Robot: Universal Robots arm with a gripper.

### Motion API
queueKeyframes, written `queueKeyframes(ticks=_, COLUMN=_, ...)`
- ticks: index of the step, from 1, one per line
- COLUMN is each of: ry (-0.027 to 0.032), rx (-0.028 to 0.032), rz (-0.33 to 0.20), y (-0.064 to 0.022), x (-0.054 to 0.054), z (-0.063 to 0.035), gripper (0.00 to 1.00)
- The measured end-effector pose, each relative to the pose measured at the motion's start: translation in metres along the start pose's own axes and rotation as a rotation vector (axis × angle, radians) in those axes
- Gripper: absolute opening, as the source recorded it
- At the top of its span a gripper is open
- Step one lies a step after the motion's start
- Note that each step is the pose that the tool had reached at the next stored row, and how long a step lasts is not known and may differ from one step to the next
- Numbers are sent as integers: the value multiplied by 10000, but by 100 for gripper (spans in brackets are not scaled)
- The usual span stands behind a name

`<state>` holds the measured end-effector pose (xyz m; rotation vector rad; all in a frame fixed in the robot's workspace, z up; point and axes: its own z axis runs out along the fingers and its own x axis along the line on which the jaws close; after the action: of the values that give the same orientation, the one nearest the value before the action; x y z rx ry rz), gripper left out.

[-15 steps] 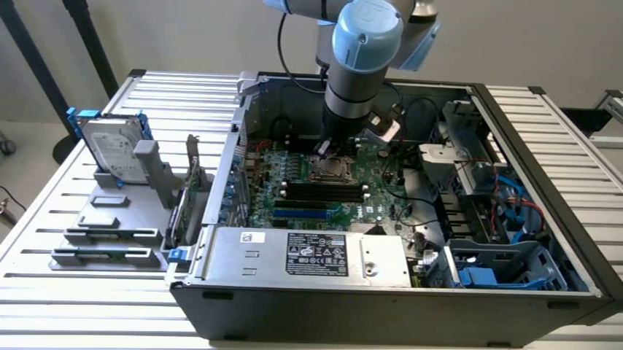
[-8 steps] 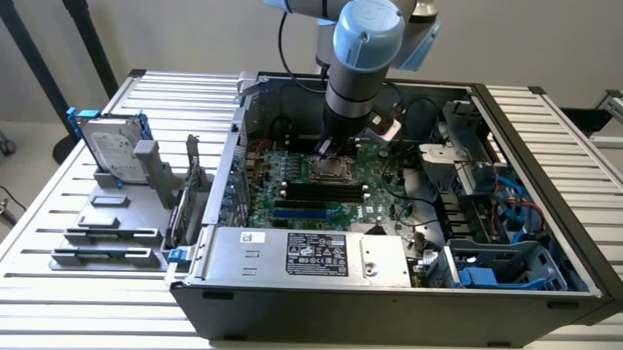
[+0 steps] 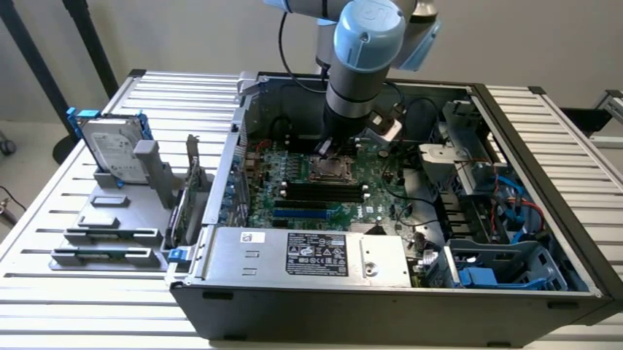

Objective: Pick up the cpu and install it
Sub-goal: 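Install the first cpu locking lever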

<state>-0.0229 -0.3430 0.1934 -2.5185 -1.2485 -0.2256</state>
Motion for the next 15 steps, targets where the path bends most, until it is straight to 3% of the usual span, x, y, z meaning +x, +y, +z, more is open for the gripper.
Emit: queueKeyframes(ticks=15, ry=-25, rx=46, rz=-158, y=17, x=5, z=7, gripper=11)
